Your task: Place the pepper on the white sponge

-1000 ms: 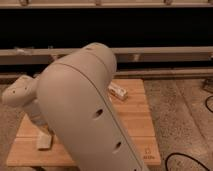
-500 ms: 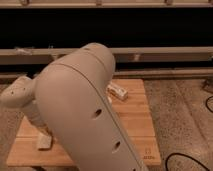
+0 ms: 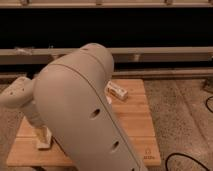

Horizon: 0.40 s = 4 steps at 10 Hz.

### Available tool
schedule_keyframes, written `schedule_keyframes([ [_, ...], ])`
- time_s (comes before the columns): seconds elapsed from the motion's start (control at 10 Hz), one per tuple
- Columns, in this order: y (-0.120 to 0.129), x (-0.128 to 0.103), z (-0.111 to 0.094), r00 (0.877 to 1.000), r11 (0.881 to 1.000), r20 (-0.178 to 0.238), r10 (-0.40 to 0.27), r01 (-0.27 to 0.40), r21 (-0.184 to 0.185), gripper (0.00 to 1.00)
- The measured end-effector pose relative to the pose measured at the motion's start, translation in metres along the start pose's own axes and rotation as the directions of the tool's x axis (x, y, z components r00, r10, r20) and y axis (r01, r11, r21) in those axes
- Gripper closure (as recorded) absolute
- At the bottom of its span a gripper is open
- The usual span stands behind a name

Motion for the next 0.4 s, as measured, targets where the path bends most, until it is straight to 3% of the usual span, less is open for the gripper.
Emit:
schedule_keyframes([
  [0.2,-0.004,-0.001,0.0006,1.0,1.0,0.013,0.005,-0.005,-0.011,0.53],
  [0.4,-0.0068,0.0005,0.0032,1.0,1.0,0.018,0.009,-0.008,-0.015,0.53],
])
